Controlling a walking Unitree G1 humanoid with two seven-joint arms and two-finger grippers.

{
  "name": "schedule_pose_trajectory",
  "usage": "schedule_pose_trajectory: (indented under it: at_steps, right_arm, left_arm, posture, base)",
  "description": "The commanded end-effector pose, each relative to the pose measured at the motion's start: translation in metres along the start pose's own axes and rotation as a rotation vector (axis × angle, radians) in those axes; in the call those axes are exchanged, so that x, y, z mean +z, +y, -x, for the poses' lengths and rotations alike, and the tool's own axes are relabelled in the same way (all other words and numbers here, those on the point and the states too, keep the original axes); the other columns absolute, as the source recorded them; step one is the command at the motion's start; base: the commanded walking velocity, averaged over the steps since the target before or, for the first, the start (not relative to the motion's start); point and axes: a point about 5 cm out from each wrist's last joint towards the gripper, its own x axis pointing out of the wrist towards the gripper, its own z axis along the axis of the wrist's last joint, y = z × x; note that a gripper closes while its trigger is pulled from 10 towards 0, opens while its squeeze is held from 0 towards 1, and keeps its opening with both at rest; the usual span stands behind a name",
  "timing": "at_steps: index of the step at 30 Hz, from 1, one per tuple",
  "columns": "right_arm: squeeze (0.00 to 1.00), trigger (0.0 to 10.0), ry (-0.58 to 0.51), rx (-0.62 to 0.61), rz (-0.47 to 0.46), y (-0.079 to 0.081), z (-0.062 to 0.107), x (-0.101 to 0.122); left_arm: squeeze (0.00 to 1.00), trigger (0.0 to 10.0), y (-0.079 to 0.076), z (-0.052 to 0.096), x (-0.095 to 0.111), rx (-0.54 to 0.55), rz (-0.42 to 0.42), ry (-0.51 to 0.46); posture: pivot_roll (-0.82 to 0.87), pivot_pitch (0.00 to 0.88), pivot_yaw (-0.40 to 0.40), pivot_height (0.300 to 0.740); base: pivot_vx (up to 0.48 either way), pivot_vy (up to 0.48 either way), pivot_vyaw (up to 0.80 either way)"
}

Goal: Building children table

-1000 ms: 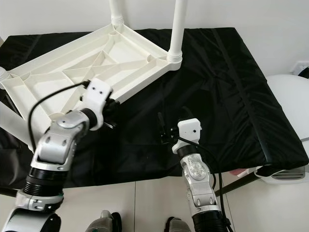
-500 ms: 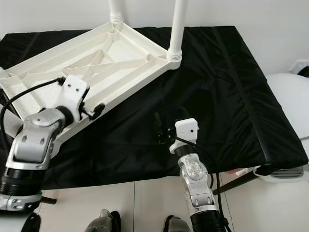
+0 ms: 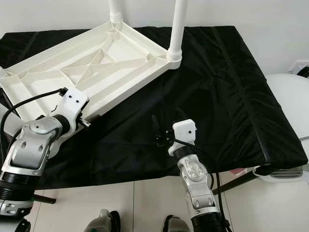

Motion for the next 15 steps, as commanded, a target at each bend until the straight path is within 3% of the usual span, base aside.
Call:
schedule_pose_trajectory:
  at_steps: [1, 6, 7, 8, 15]
  right_arm:
    - [0.0, 10.0, 0.02, 0.008, -0.012, 0.003, 0.004, -0.003]
    - [0.0, 10.0, 0.021, 0.007, -0.012, 0.003, 0.004, -0.002]
    - [0.0, 10.0, 0.022, 0.006, -0.012, 0.003, 0.004, -0.002]
    - [0.0, 10.0, 0.022, 0.006, -0.012, 0.003, 0.004, -0.002]
    - [0.0, 10.0, 0.027, 0.003, -0.012, 0.003, 0.006, -0.002]
  left_arm:
    - [0.0, 10.0, -0.002, -0.005, -0.024, -0.003, -0.017, 0.128]
    - [0.0, 10.0, -0.008, -0.009, -0.03, -0.034, -0.046, 0.168]
    - [0.0, 1.3, -0.008, -0.01, -0.029, -0.034, -0.045, 0.165]
    - [0.0, 0.0, -0.01, -0.012, -0.026, -0.041, -0.047, 0.157]
    - [0.0, 0.0, -0.016, -0.018, -0.013, -0.076, -0.043, 0.116]
  posture:
    - [0.08, 0.198, 0.029, 0.74]
    - [0.08, 0.201, 0.032, 0.74]
    - [0.08, 0.203, 0.034, 0.74]
    - [0.08, 0.203, 0.034, 0.74]
    - [0.08, 0.21, 0.039, 0.74]
  base:
    - [0.0, 0.0, 0.0]
    - [0.0, 0.0, 0.0]
    - [0.0, 0.0, 0.0]
    - [0.0, 0.0, 0.0]
    - [0.0, 0.0, 0.0]
